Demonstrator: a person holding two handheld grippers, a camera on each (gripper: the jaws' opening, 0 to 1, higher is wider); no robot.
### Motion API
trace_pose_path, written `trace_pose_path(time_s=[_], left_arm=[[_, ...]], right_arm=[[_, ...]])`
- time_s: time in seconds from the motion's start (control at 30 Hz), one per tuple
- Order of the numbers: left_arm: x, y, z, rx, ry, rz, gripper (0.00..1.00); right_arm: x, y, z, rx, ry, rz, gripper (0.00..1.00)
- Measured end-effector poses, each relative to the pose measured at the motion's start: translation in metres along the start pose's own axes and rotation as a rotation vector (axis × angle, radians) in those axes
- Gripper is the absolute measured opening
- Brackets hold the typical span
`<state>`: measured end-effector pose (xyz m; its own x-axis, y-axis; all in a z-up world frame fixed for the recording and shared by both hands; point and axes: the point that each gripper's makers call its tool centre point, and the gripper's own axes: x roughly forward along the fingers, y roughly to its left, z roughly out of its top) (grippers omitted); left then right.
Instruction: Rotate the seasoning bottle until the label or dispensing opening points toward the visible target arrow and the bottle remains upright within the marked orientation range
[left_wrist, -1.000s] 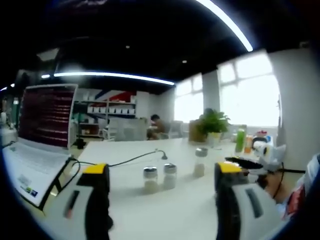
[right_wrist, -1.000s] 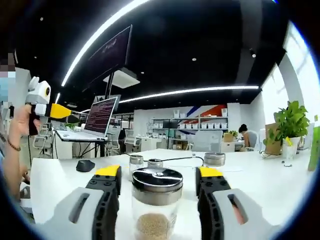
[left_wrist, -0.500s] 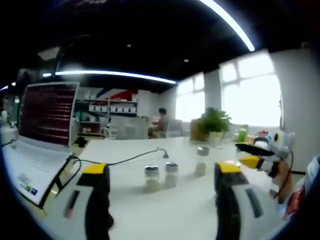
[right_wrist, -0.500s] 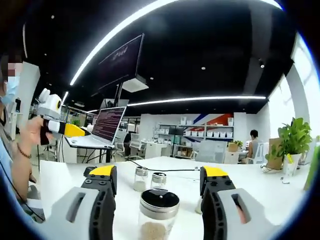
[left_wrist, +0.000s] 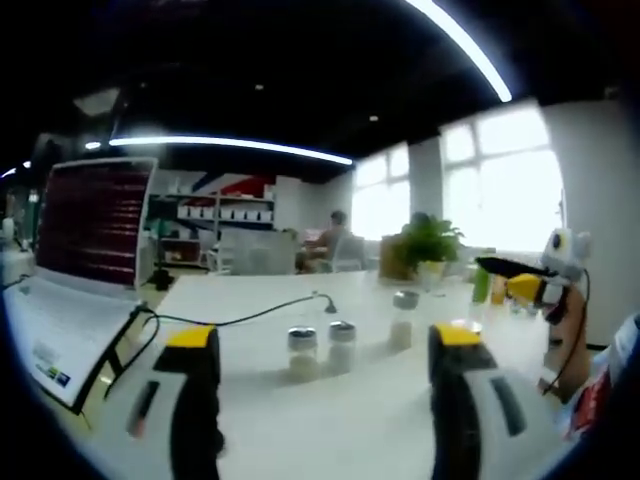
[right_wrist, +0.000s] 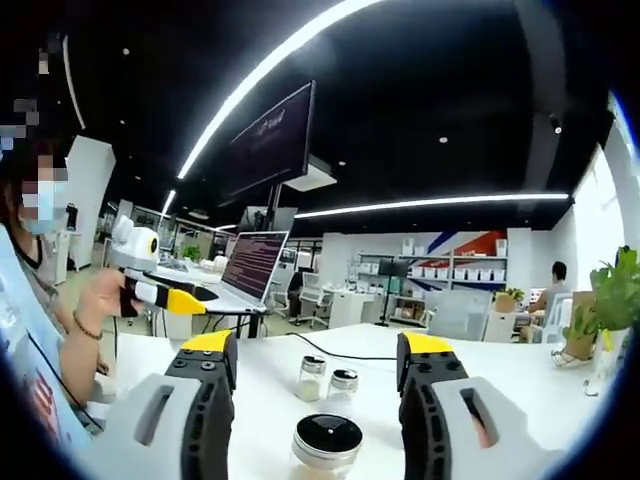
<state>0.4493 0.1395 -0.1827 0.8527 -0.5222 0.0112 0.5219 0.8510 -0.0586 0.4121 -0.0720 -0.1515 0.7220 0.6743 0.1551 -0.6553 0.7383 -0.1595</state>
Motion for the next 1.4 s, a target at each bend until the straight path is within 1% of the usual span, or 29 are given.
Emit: trace_pose_path(time_s=[0.07, 0.1, 0.13, 0.17, 0.23, 0.3, 0.37, 0.47, 0.5, 0.53, 0.57, 0.67, 0.73, 0.8, 0.9, 0.93, 1.0, 1.13, 1.2, 1.3, 1.4], left_arm=[[0.000, -0.002, 0.000, 0.005, -0.001, -0.003, 0.91], [0.000, -0.002, 0.000, 0.006, 0.000, -0.004, 0.91], [0.000, -0.002, 0.000, 0.007, 0.001, -0.003, 0.91], [0.000, -0.002, 0.000, 0.008, 0.002, -0.001, 0.91], [0.000, 0.000, 0.000, 0.005, 0.004, 0.004, 0.91], [0.001, 0.000, -0.002, -0.001, 0.007, 0.004, 0.91], [0.002, 0.000, -0.003, -0.004, 0.010, 0.006, 0.91], [0.002, 0.000, -0.002, -0.008, 0.006, 0.011, 0.91], [0.002, -0.001, 0.000, 0.005, -0.009, 0.004, 0.91], [0.002, -0.001, 0.003, 0.035, -0.028, 0.005, 0.90], [0.000, -0.001, 0.003, 0.048, -0.029, 0.012, 0.90], [-0.002, 0.003, 0.005, 0.049, -0.032, 0.030, 0.90], [-0.003, 0.007, 0.005, 0.045, -0.032, 0.041, 0.90], [-0.004, 0.011, 0.003, 0.046, -0.027, 0.054, 0.91], [-0.005, 0.013, 0.003, 0.037, -0.028, 0.059, 0.91], [-0.005, 0.013, 0.004, 0.037, -0.030, 0.061, 0.91], [-0.006, 0.014, 0.005, 0.042, -0.033, 0.065, 0.92], [-0.006, 0.014, 0.005, 0.083, -0.027, 0.075, 1.00], [-0.006, 0.015, 0.006, 0.093, -0.030, 0.082, 1.00], [-0.005, 0.015, 0.005, 0.081, -0.029, 0.076, 1.00], [-0.004, 0.017, 0.004, 0.076, -0.029, 0.082, 1.00]], right_arm=[[-0.002, 0.002, 0.001, -0.004, 0.003, 0.028, 0.66], [-0.002, 0.006, -0.001, -0.032, 0.021, 0.070, 0.64], [-0.004, 0.013, -0.005, -0.085, 0.051, 0.127, 0.61], [-0.006, 0.017, -0.008, -0.080, 0.064, 0.164, 0.62], [-0.007, 0.013, -0.010, -0.063, 0.070, 0.180, 0.63], [-0.008, 0.010, -0.017, -0.060, 0.089, 0.199, 0.63], [-0.009, 0.008, -0.022, -0.013, 0.099, 0.224, 0.63], [-0.010, 0.002, -0.025, 0.046, 0.085, 0.252, 0.61], [-0.010, 0.000, -0.027, 0.068, 0.083, 0.259, 0.61], [-0.010, -0.004, -0.030, 0.086, 0.082, 0.264, 0.61], [-0.010, -0.005, -0.034, 0.099, 0.085, 0.273, 0.59], [-0.011, 0.000, -0.048, 0.098, 0.107, 0.348, 0.56], [-0.008, -0.003, -0.059, 0.101, 0.113, 0.348, 0.56], [-0.006, -0.006, -0.072, 0.121, 0.140, 0.345, 0.56], [-0.005, -0.010, -0.087, 0.197, 0.164, 0.350, 0.56], [-0.004, -0.010, -0.089, 0.232, 0.159, 0.359, 0.56], [-0.004, -0.013, -0.093, 0.267, 0.158, 0.356, 0.54], [-0.001, -0.015, -0.099, 0.259, 0.165, 0.341, 0.54], [0.001, -0.014, -0.101, 0.263, 0.169, 0.341, 0.54], [0.003, -0.013, -0.107, 0.250, 0.195, 0.334, 0.54], [0.003, -0.009, -0.109, 0.240, 0.205, 0.342, 0.53]])
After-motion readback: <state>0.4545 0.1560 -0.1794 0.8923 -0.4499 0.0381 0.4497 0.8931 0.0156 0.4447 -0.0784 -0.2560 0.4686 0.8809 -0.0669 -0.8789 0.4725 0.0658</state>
